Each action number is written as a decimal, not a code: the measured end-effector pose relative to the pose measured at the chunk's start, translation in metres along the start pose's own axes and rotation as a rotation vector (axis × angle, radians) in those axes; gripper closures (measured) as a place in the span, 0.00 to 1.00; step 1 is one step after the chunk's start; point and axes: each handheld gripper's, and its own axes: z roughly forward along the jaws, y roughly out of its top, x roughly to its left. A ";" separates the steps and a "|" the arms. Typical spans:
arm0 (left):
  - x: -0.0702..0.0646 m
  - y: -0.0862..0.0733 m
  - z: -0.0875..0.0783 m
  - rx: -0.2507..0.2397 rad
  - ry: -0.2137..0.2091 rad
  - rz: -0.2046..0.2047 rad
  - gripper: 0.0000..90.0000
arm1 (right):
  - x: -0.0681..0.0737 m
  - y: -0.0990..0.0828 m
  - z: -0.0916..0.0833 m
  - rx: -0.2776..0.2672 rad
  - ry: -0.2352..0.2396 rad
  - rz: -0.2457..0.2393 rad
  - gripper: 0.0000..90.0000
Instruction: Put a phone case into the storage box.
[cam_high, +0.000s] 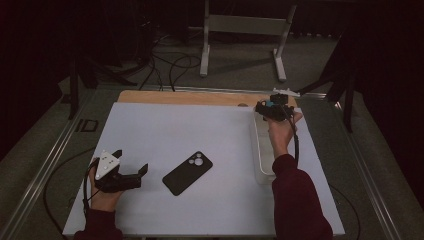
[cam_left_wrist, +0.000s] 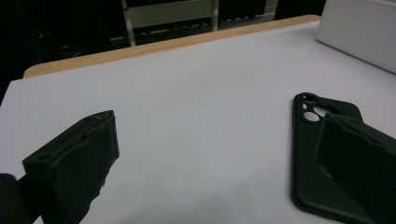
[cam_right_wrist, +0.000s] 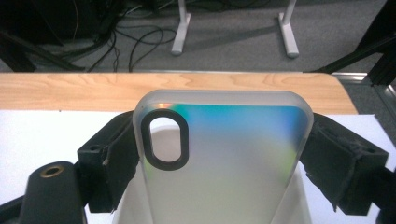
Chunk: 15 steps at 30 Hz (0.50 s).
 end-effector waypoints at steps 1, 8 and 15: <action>0.000 0.000 0.000 0.000 0.000 0.000 0.00 | 0.000 0.000 0.000 0.000 0.000 0.000 0.18; 0.000 0.000 0.000 0.001 -0.001 0.001 0.00 | -0.001 -0.001 0.003 0.000 -0.005 -0.001 0.18; 0.000 0.000 0.000 0.000 -0.001 0.000 0.00 | -0.001 0.001 0.002 -0.028 -0.004 -0.001 0.09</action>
